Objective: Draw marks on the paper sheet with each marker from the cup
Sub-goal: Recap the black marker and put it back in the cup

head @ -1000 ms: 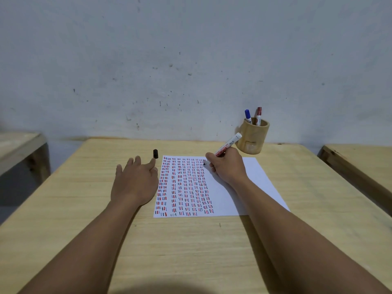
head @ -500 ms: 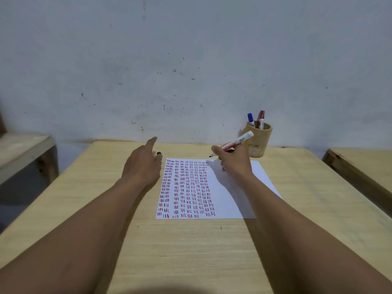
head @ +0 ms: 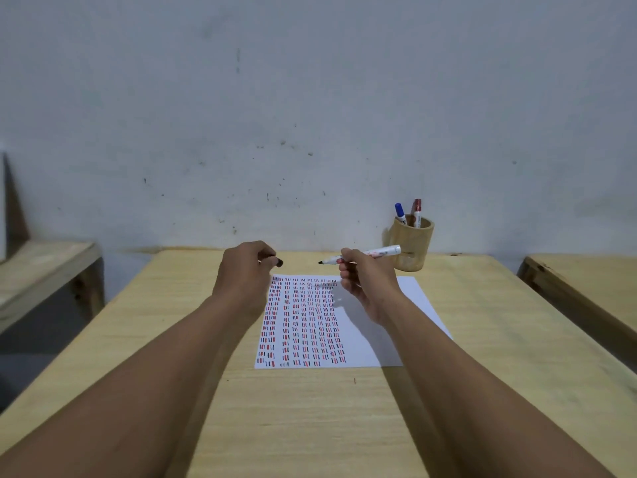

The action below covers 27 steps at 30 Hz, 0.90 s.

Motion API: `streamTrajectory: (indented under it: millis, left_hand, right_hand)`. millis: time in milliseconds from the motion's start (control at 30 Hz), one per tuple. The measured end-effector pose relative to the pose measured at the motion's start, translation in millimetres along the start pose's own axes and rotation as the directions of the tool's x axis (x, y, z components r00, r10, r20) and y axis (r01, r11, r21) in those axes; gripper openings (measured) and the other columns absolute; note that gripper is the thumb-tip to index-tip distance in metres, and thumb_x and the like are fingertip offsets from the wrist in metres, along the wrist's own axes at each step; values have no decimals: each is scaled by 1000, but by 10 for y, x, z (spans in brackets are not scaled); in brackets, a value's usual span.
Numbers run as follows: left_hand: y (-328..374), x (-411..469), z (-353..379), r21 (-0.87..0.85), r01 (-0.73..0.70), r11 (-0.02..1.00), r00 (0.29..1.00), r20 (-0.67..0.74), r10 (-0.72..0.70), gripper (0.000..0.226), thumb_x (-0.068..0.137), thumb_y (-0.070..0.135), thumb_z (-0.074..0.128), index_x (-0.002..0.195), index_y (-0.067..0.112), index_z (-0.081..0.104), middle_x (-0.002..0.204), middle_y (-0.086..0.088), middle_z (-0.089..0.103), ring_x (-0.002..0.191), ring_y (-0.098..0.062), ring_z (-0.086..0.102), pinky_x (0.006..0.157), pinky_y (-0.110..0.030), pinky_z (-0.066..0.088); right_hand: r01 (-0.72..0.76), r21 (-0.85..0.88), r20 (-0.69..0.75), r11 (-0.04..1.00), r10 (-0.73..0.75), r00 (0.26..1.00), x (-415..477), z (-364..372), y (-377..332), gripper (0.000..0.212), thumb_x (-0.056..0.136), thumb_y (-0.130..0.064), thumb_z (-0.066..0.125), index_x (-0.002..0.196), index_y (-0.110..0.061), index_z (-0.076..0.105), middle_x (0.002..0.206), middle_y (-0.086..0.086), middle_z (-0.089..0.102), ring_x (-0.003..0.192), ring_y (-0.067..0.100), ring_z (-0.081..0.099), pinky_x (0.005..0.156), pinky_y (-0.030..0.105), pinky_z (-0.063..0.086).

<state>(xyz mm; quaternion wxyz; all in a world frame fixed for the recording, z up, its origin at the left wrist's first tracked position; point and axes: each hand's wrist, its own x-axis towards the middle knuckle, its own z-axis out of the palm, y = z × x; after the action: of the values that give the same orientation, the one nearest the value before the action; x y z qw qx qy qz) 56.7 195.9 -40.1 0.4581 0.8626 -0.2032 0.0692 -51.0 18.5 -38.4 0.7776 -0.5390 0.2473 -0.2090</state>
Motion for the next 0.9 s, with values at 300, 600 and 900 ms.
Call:
streamTrajectory:
  millis: [300,600,900]
  left_hand:
    - [447,-146,85,-428,153,891,986,120,-112,10,89,20,72,96,21,78,95,-5,77,94,-26,72,89,-46,57]
    - [682,-216,72,-550,208,809,972,207,-109,11,94,13,67,95,18,76,103,-9,75,90,-19,66,89,-39,56]
    - [796,-243,101,-588,223,777,962,260,-79,9,94,12,68,96,10,76,98,-10,76,89,-18,67,82,-32,59]
  right_hand:
    - [-4,166,44,986,-3,999,-171,21,-169,14,93,-12,71,86,-1,69,65,6,62,52,10,59,49,16,55]
    - [45,174,73,984,-59,996,-245,-42,-316,12,92,-11,72,90,0,70,66,7,64,54,11,61,52,17,56]
    - [27,204,96,979,-47,994,-285,-68,-357,13,92,-13,74,89,-1,71,69,6,67,54,8,63,52,16,57]
